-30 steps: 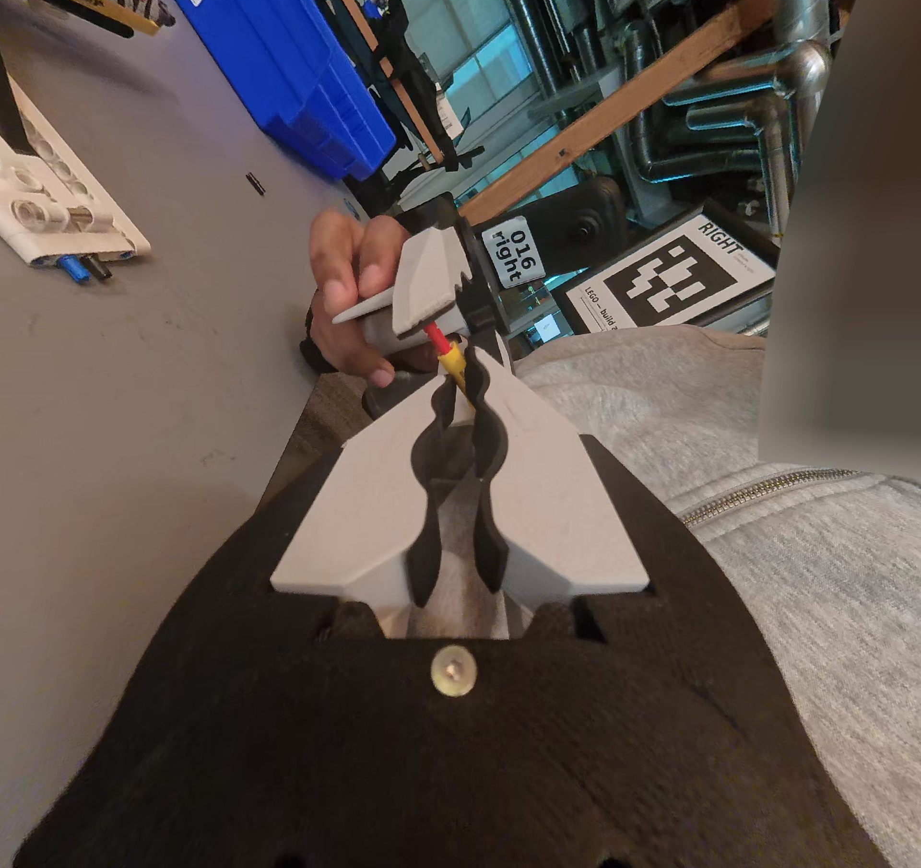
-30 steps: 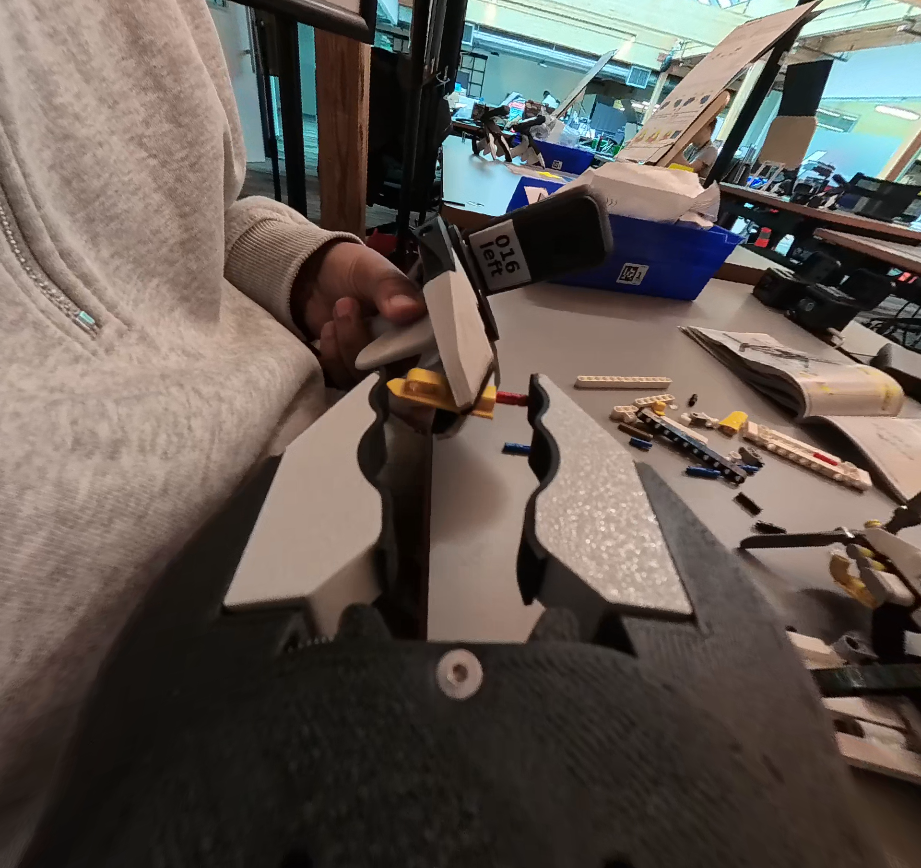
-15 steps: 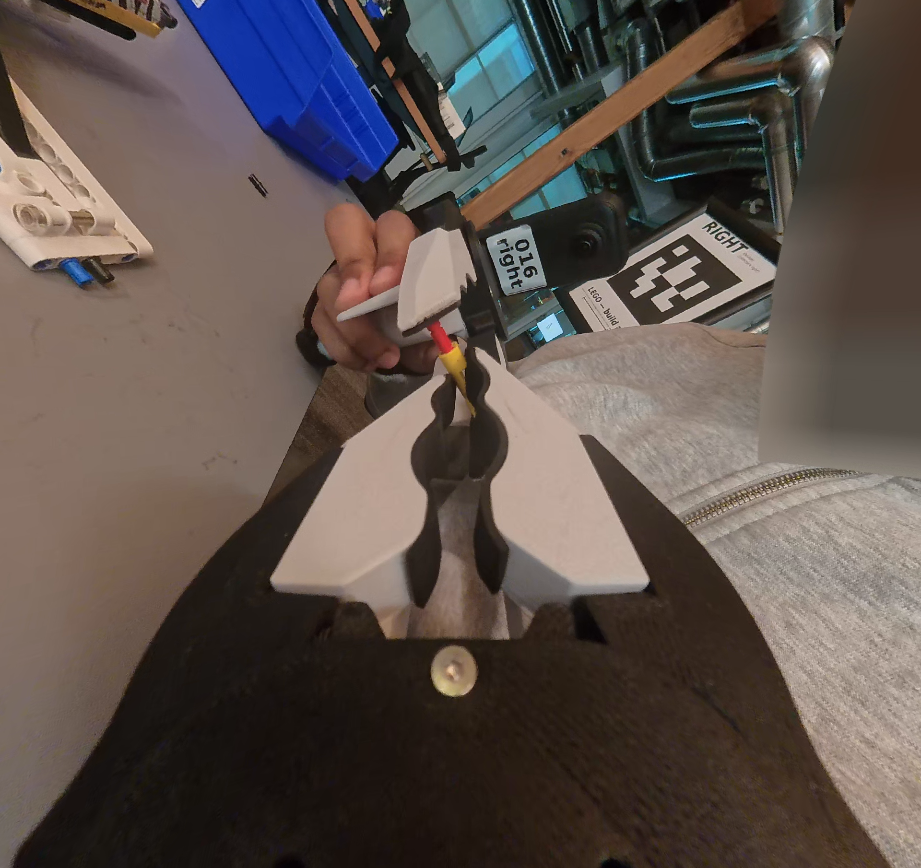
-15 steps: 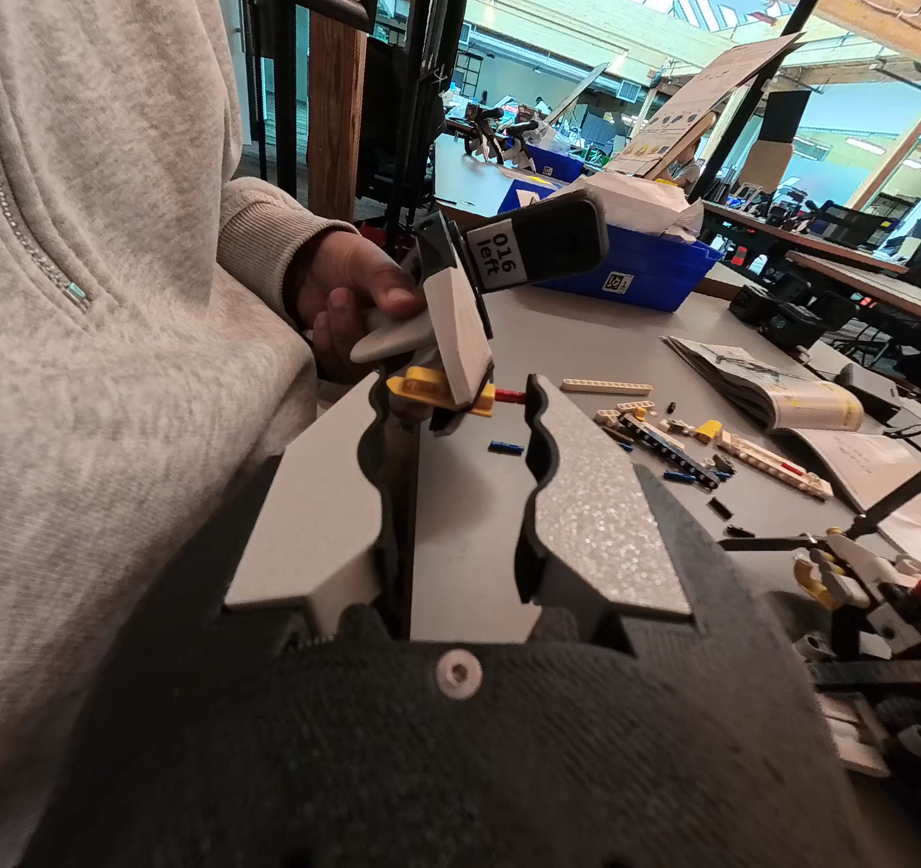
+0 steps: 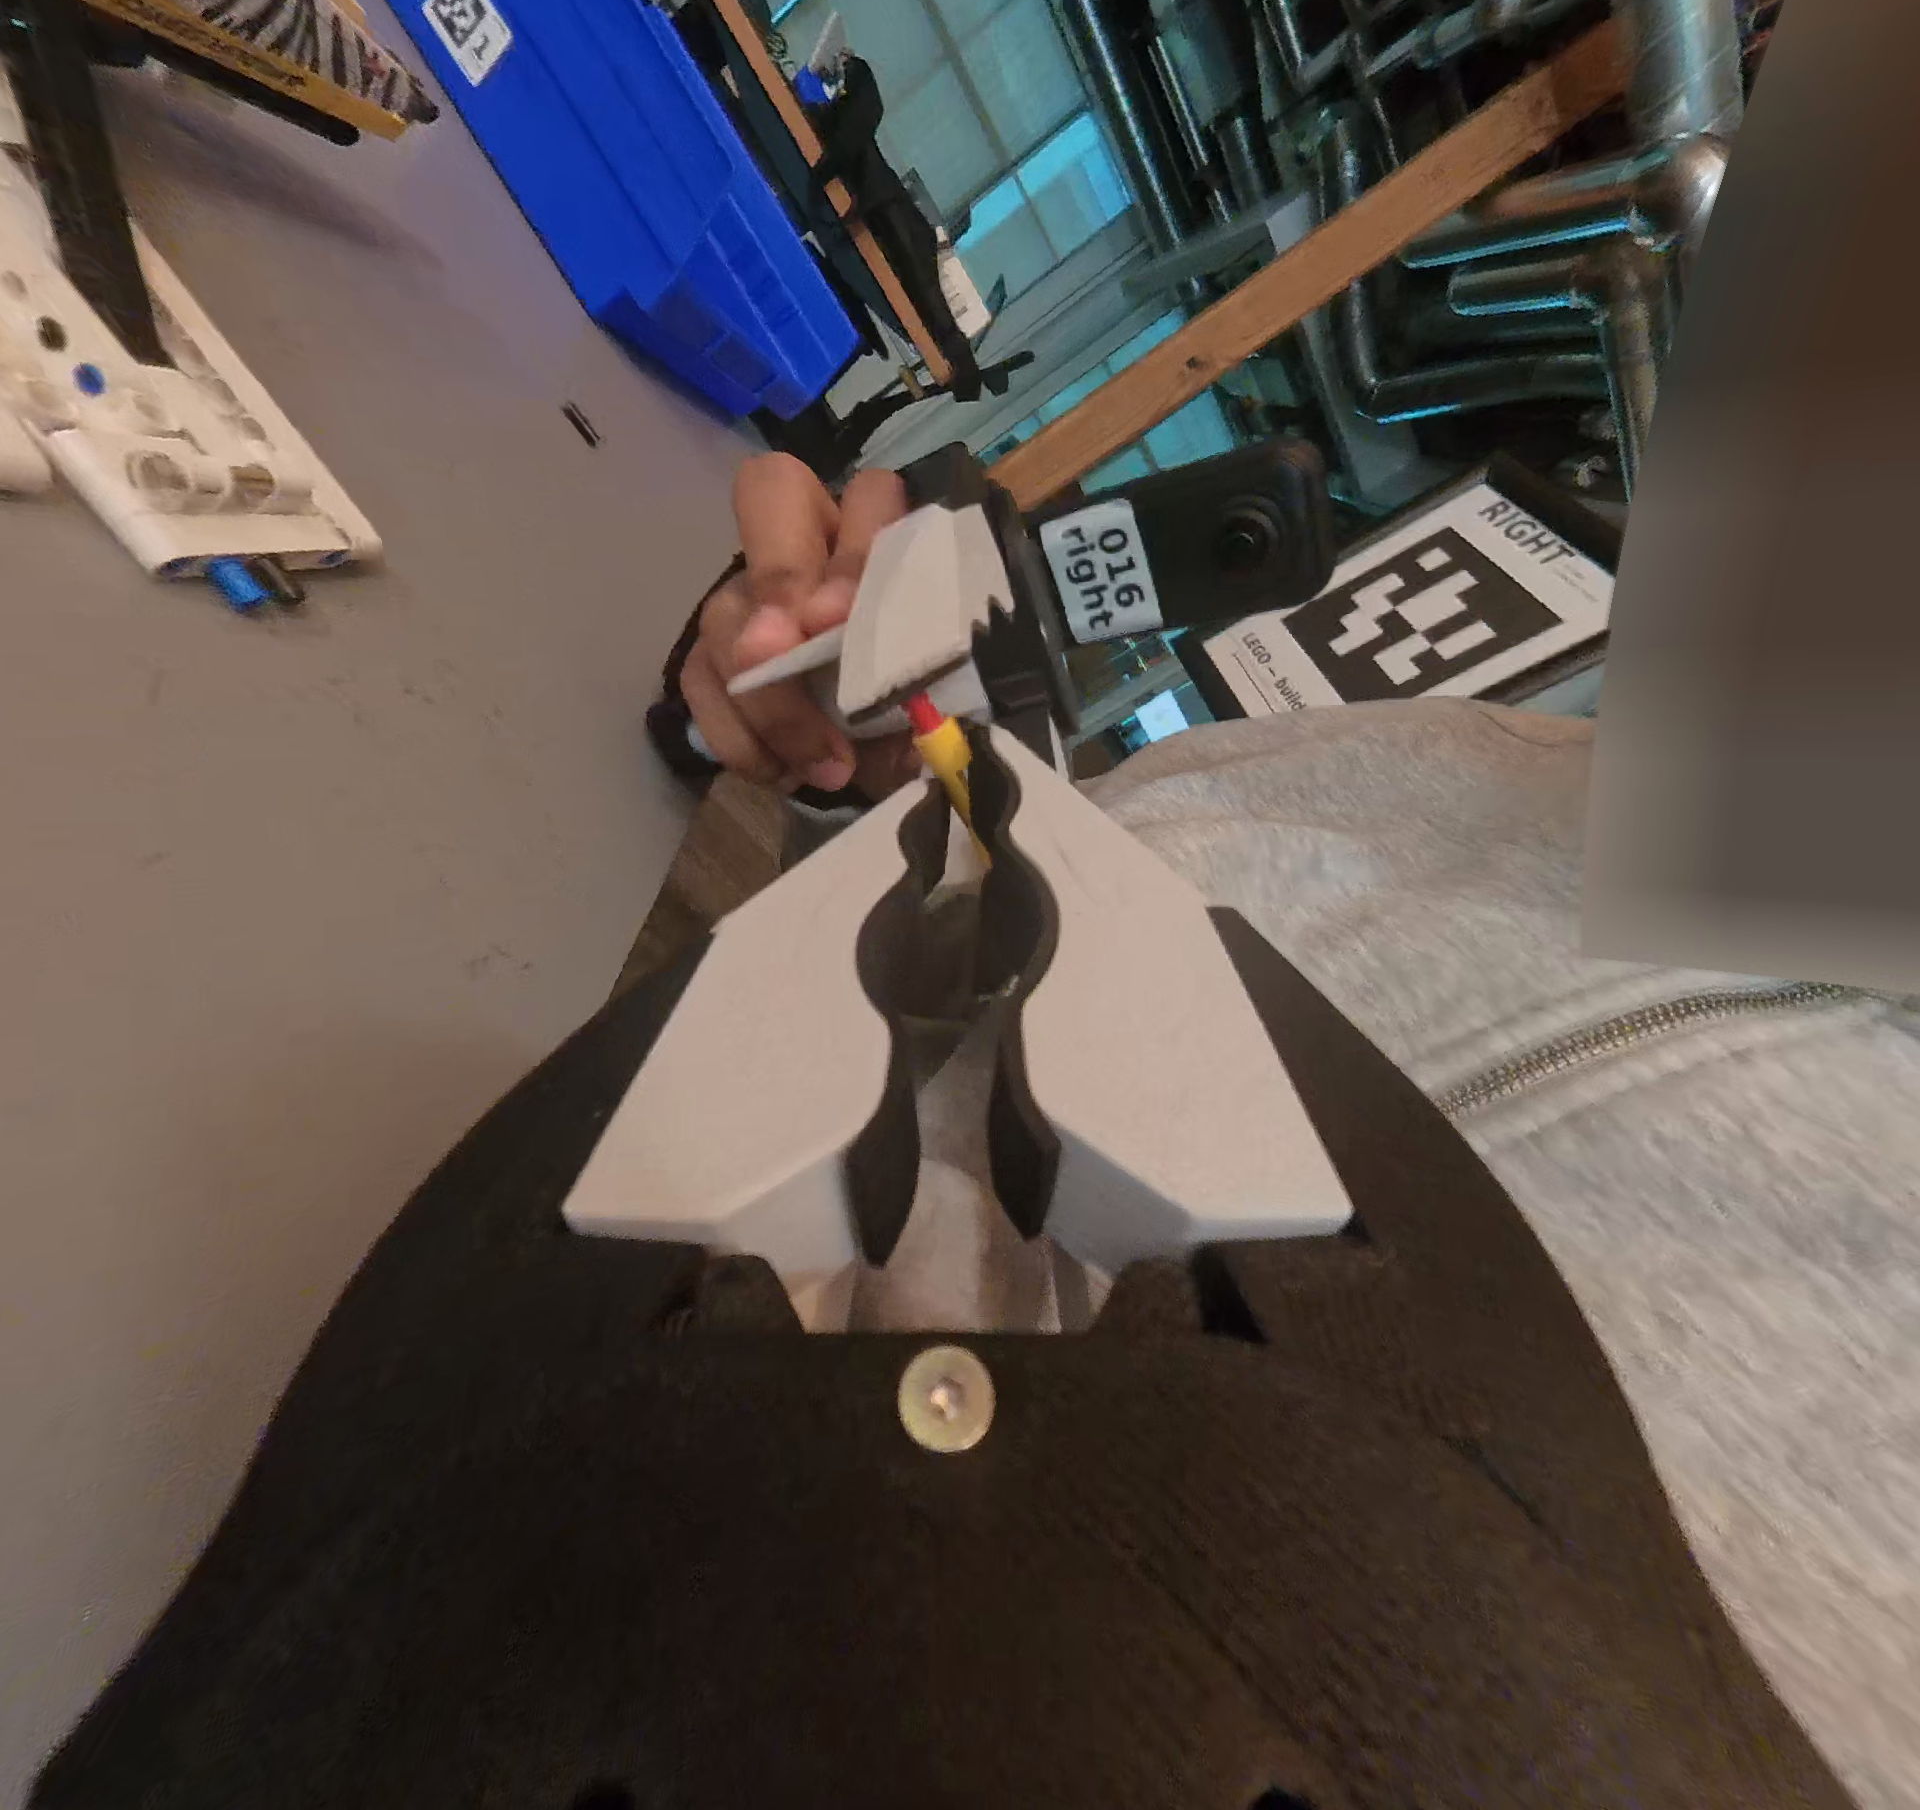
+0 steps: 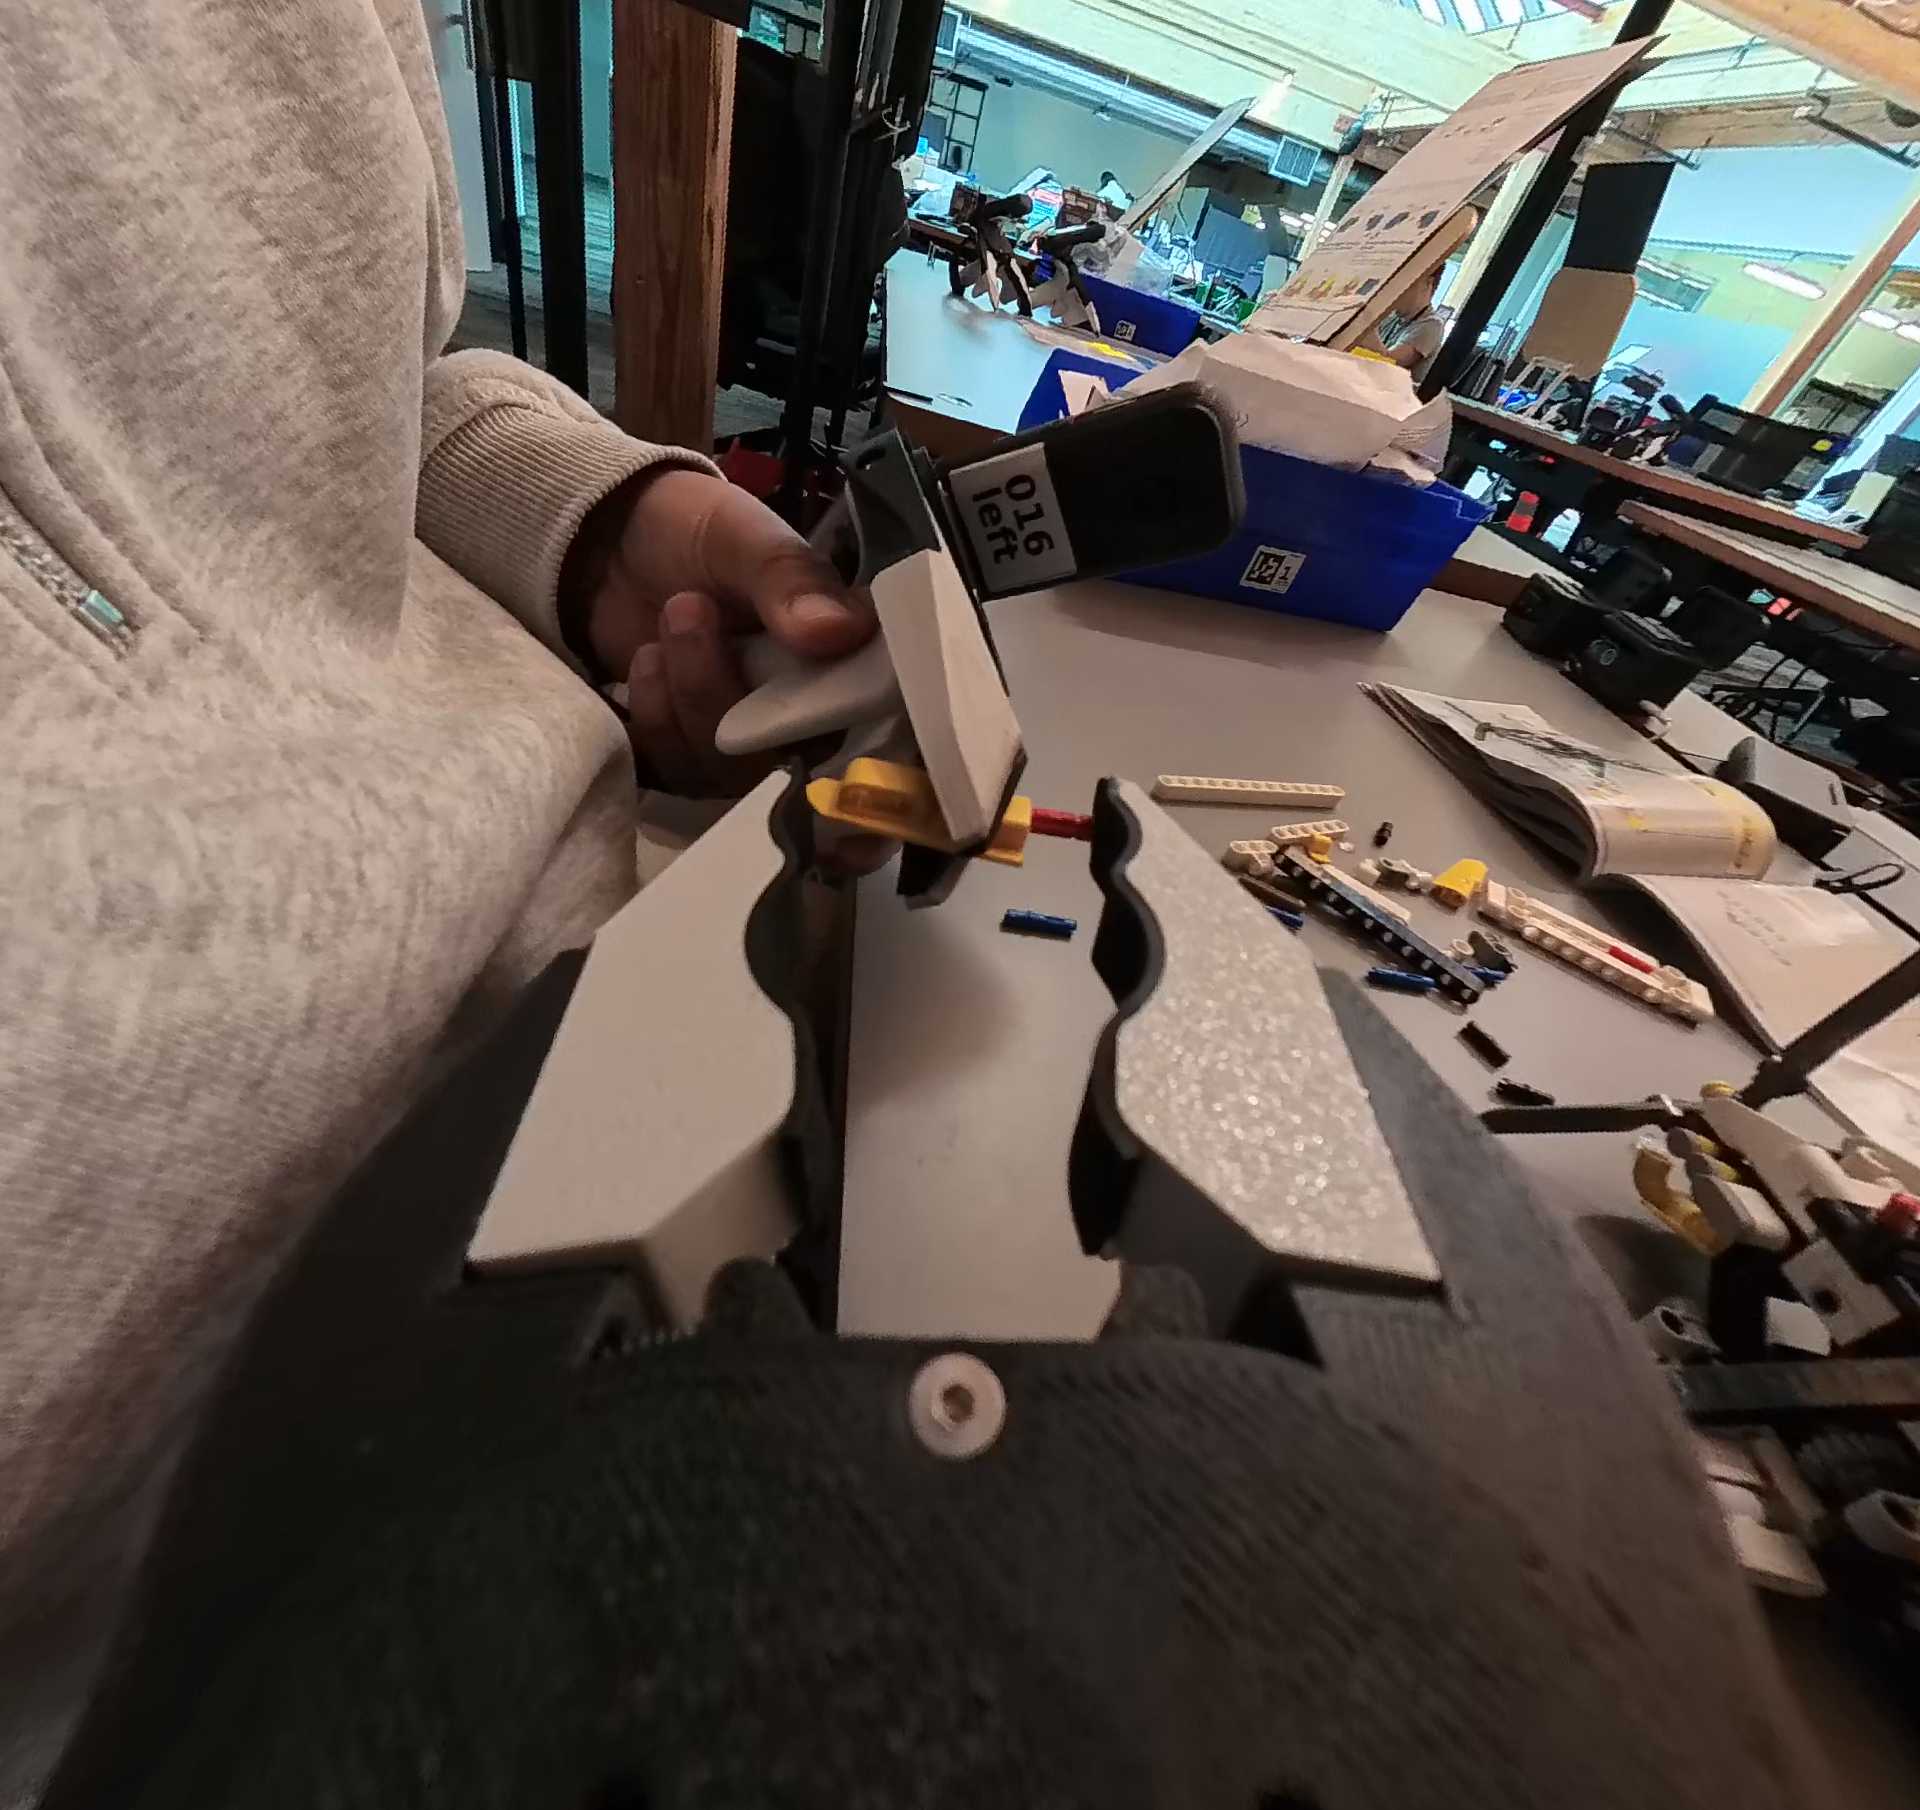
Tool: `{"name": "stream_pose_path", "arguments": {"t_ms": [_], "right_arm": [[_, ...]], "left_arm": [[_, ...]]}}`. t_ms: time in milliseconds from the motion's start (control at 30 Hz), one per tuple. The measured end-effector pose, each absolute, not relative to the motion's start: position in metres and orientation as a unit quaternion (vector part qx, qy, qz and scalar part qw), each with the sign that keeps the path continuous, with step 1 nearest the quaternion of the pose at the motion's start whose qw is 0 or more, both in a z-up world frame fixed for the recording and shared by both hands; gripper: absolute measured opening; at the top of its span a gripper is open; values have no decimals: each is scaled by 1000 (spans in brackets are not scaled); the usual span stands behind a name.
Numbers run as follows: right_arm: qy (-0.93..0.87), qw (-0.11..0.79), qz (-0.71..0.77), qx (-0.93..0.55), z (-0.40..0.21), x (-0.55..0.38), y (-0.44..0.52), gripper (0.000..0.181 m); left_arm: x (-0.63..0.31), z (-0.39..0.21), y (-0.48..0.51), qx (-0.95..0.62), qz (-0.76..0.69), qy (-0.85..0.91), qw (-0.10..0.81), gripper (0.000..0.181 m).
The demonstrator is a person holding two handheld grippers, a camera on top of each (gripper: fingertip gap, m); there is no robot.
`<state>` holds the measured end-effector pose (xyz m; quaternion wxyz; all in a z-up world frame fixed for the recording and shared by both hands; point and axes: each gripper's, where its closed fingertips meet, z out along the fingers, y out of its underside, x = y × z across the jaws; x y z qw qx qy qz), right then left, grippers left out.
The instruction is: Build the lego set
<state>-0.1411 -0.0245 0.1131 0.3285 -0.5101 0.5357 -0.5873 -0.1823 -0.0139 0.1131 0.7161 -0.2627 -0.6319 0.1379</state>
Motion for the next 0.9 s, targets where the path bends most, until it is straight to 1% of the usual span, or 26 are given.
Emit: {"name": "stream_pose_path", "arguments": {"t_ms": [33, 67, 367, 400, 500, 533, 633, 767, 900], "right_arm": [[535, 327, -587, -512, 113, -141, -24, 54], [534, 327, -584, -517, 112, -141, -23, 48], [540, 320, -580, -518, 110, -141, -25, 48], [544, 318, -580, -516, 109, -141, -27, 47], [547, 308, -595, -501, 113, -145, -33, 49], [546, 305, -605, -492, 115, -147, -35, 49], [547, 306, -616, -477, 119, -152, -39, 49], [554, 301, -623, -464, 121, -155, -44, 49], [557, 291, -614, -477, 116, -156, -45, 48]], "left_arm": [[-182, 113, -14, -262, 137, -632, 717, 3], [-182, 113, -13, -262, 135, -630, 718, 3], [-183, 113, -23, -242, 158, -638, 713, 4], [-183, 115, -27, -232, 164, -636, 718, 5], [-178, 116, -32, -219, 167, -630, 726, 17], [-177, 117, -32, -218, 168, -629, 727, 18], [-177, 118, -29, -228, 174, -626, 725, 17], [-179, 120, -25, -239, 179, -623, 723, 6], [-181, 118, -24, -236, 173, -620, 728, 6]]}}
